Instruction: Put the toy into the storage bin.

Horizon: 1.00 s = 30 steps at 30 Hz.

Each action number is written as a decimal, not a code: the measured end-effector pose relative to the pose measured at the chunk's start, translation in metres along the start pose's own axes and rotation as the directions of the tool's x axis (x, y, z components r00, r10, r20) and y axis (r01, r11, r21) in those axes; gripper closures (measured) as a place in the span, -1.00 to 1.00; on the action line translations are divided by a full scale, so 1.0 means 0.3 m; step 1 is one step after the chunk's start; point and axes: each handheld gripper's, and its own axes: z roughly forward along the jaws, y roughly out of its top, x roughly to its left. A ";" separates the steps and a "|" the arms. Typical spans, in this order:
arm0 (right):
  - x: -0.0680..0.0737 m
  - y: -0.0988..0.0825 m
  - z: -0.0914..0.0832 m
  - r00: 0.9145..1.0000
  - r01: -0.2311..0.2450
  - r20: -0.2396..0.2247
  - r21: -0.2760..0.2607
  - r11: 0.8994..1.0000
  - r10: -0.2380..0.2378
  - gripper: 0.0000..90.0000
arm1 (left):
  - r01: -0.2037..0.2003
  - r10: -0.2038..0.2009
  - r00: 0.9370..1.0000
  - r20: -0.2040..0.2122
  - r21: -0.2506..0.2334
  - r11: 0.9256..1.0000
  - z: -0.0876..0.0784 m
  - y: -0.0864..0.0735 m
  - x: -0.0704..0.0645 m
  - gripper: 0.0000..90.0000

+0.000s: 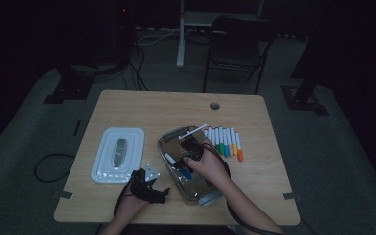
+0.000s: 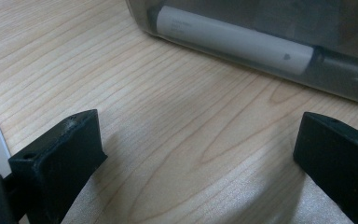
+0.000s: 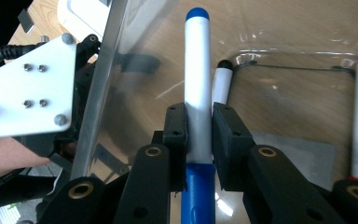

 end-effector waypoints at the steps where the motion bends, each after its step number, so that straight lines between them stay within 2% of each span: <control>1: 0.001 0.006 0.013 1.000 0.003 0.013 0.014 1.000 -0.003 0.70 | 0.001 -0.001 1.000 0.000 -0.001 1.000 0.000 0.000 0.000 -0.96; 11: -0.028 0.032 0.086 0.999 -0.018 0.051 0.080 0.997 0.014 0.70 | 0.000 0.000 1.000 -0.001 -0.002 1.000 0.000 0.000 0.000 -0.96; 15: -0.032 0.028 0.123 0.998 -0.011 0.068 0.119 0.993 0.003 0.70 | -0.001 0.001 1.000 -0.001 0.000 1.000 0.000 0.000 0.000 -0.96; 22: -0.032 0.026 0.155 0.998 -0.011 0.068 0.186 0.982 -0.002 0.69 | 0.000 0.000 1.000 -0.001 -0.002 1.000 0.000 0.000 0.000 -0.96; 27: -0.031 0.026 0.156 0.997 0.004 0.077 0.191 0.981 -0.019 0.67 | 0.000 0.000 1.000 -0.001 -0.002 1.000 0.000 0.000 0.000 -0.96; 30: -0.034 0.023 0.146 0.998 0.004 0.063 0.183 0.983 -0.016 0.63 | 0.000 0.000 1.000 -0.001 -0.001 1.000 0.000 0.000 0.000 -0.96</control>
